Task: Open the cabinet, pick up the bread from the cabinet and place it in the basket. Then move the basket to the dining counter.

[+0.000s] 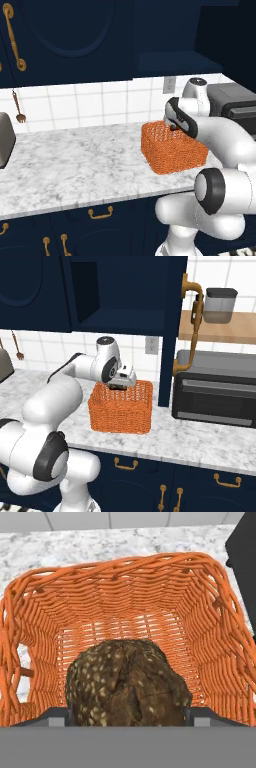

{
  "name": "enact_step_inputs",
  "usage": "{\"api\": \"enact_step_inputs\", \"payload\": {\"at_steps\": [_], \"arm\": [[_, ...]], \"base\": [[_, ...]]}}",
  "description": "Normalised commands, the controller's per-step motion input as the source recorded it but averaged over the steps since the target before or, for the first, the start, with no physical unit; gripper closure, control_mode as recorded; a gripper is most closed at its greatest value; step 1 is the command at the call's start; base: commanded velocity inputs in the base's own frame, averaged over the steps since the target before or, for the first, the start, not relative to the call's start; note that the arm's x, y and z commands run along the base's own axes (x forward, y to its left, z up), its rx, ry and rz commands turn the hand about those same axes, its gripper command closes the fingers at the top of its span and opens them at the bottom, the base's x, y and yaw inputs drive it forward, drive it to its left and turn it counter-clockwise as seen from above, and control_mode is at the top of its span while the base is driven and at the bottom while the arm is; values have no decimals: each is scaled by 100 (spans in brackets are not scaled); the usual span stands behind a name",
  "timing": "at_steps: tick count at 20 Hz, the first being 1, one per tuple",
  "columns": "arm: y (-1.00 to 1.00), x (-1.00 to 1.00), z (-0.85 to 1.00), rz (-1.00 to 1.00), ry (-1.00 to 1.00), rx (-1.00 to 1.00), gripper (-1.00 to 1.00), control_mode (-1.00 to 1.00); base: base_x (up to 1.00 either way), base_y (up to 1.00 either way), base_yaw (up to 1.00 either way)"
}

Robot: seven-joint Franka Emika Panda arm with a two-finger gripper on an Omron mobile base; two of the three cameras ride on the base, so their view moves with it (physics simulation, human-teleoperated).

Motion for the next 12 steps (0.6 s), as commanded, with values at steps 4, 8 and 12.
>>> {"api": "enact_step_inputs", "payload": {"at_steps": [4, 8, 12], "arm": [[-10, 51, -71, 5, 1, 2, 100, -100], [-12, 12, -72, 3, 0, 0, 100, -100], [0, 0, -53, 0, -3, 0, 100, -100]], "base": [[0, 0, 0], [0, 0, 0], [0, 0, 0]]}}
